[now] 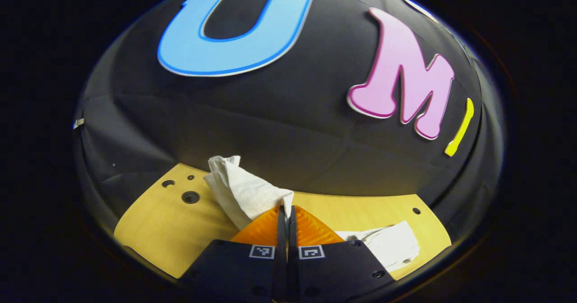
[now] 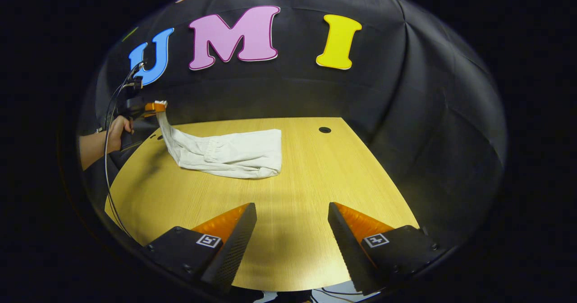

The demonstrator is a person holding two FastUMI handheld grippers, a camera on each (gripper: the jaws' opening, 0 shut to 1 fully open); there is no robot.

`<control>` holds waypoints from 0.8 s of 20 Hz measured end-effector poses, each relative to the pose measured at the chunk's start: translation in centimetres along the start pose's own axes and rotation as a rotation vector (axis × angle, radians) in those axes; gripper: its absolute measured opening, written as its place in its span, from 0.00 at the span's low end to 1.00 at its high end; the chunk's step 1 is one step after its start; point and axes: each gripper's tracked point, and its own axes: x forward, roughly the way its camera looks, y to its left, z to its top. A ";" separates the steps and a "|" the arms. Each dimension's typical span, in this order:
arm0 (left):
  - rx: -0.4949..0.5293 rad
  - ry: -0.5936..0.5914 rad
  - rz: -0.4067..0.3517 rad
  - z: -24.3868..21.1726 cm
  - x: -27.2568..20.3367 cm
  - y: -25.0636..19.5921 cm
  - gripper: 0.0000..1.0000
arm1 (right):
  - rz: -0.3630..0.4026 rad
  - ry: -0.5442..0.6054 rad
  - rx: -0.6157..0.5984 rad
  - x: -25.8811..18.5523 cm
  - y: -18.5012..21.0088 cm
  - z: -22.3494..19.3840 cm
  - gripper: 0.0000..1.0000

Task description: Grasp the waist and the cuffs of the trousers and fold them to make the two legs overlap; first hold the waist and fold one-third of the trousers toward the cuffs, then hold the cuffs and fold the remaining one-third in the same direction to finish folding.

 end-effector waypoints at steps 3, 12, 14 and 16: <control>-0.014 -0.015 -0.058 1.3 -0.2 -6.2 0.05 | 0.013 -0.017 -0.008 -0.1 -1.5 0.5 0.98; -0.011 0.012 -0.263 -0.2 -1.4 -23.8 0.05 | 0.029 -0.061 0.070 -0.6 -5.1 1.2 0.98; -0.008 0.049 -0.292 -2.3 -1.3 -26.7 0.05 | 0.030 -0.056 0.083 -0.9 -5.7 0.7 0.97; -0.014 0.092 -0.319 -5.0 -1.5 -29.0 0.05 | 0.031 -0.052 0.088 -1.3 -6.1 0.3 0.97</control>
